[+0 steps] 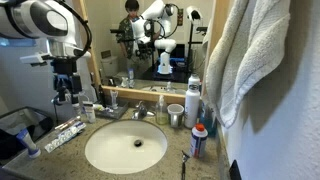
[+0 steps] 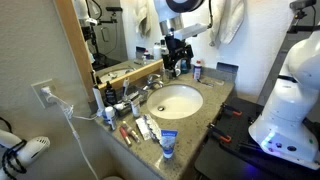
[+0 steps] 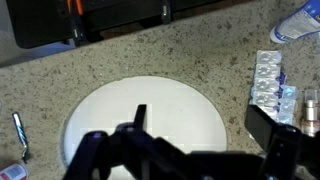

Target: Put the blue and white tube in the basket and then open the tap

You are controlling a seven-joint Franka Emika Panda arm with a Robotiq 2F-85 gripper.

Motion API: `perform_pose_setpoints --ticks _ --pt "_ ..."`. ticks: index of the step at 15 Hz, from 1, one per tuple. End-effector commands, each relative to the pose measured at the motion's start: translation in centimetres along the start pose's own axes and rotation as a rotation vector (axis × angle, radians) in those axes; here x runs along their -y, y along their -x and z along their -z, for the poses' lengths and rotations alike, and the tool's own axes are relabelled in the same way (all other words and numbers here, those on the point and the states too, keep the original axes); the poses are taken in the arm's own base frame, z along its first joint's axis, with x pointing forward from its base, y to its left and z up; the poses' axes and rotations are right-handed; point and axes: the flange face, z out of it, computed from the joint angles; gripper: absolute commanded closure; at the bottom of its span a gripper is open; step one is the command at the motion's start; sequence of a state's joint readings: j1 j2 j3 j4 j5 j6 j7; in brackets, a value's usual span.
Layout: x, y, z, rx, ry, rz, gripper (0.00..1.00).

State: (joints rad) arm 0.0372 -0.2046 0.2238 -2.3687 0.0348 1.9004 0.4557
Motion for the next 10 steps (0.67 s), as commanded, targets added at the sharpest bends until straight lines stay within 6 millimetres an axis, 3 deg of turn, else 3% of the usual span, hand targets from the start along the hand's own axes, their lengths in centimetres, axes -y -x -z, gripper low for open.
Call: perform_pose_setpoints --ticks 1,5,10 --pt "0.0 0.0 0.1 0.001 0.000 0.000 0.00" --pt "1.3 -0.5 -0.2 0.001 0.008 0.036 0.00" --pt "7.1 0.6 -1.0 0.001 0.038 0.161 0.00"
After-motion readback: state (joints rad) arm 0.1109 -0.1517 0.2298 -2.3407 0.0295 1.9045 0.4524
